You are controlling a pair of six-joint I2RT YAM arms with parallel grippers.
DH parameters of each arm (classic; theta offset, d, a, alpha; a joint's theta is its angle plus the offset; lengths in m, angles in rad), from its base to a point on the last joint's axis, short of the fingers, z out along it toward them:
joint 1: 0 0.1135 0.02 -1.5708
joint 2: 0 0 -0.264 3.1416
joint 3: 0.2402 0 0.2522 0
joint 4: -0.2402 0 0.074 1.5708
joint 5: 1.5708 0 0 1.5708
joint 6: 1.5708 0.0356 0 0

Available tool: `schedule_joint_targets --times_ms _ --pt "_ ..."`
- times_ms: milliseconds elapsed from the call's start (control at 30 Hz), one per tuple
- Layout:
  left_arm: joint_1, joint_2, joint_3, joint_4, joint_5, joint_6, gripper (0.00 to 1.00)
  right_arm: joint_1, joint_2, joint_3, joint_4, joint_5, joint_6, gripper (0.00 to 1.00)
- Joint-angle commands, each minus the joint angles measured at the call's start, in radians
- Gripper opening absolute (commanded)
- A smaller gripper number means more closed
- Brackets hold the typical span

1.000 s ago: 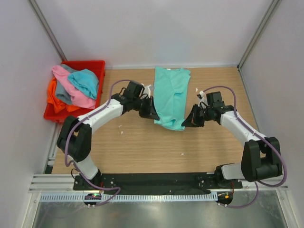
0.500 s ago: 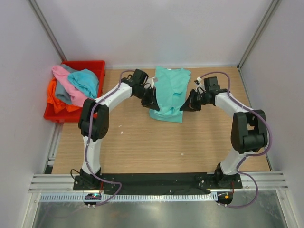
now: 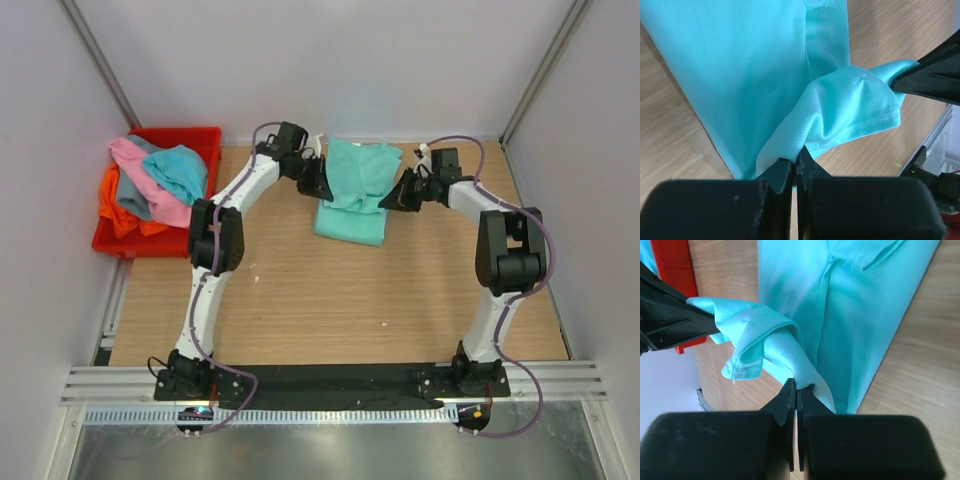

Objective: Fold and stack the t-shirts
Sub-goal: Fold the tshirt

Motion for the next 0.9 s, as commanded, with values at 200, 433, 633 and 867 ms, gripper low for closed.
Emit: schedule_joint_targets --times_ms 200,433,633,867 --pt "-0.001 0.124 0.175 0.008 -0.074 0.079 0.0 -0.006 0.132 0.117 0.159 0.03 0.033 0.01" --pt "0.001 0.177 0.245 0.069 -0.139 0.094 0.01 -0.009 0.143 0.103 0.233 0.056 0.051 0.01" --pt "-0.002 0.166 0.293 0.055 -0.234 0.117 0.58 -0.014 0.132 0.118 0.215 0.047 0.021 0.24" --pt "0.002 -0.153 -0.073 0.115 -0.239 0.093 0.7 -0.02 -0.081 0.016 0.088 0.089 -0.102 0.63"
